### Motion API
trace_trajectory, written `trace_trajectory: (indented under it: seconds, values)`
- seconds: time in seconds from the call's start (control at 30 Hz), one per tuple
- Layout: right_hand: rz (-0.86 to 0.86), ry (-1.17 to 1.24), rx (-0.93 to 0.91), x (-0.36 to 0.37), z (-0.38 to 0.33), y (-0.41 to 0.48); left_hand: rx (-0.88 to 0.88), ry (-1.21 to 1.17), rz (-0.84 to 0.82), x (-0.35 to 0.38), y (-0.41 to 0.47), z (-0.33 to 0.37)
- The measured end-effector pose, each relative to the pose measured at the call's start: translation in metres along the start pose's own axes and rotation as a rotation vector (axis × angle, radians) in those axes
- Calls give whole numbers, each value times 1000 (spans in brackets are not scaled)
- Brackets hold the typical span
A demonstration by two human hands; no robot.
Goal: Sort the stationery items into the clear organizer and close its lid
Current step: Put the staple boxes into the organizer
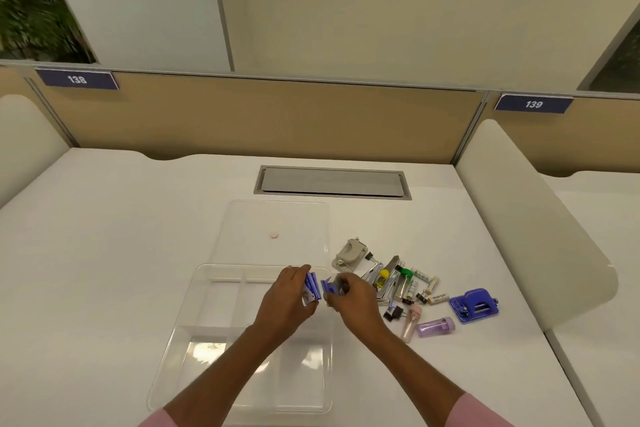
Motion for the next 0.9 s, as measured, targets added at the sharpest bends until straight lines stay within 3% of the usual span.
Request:
trace_trajectory:
  seconds: [0.37, 0.73, 0.9]
  values:
    - [-150, 43, -27, 65, -56, 19, -71, -60, 104, -43, -35, -69]
    - [-168, 29, 130, 136, -79, 48, -126, 106, 162, -84, -57, -147]
    - [-168, 41, 213, 162, -85, 57, -152, 163, 109, -87, -58, -171]
Point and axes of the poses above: each hand's wrist, its own y-axis towards the middle knuckle, its own x-axis out of the palm, z = x × y, the point moved 9 cm from there along y, towards the middle knuckle, and after that the axes turned 14 degrees about -z, right-handed, at the moved point
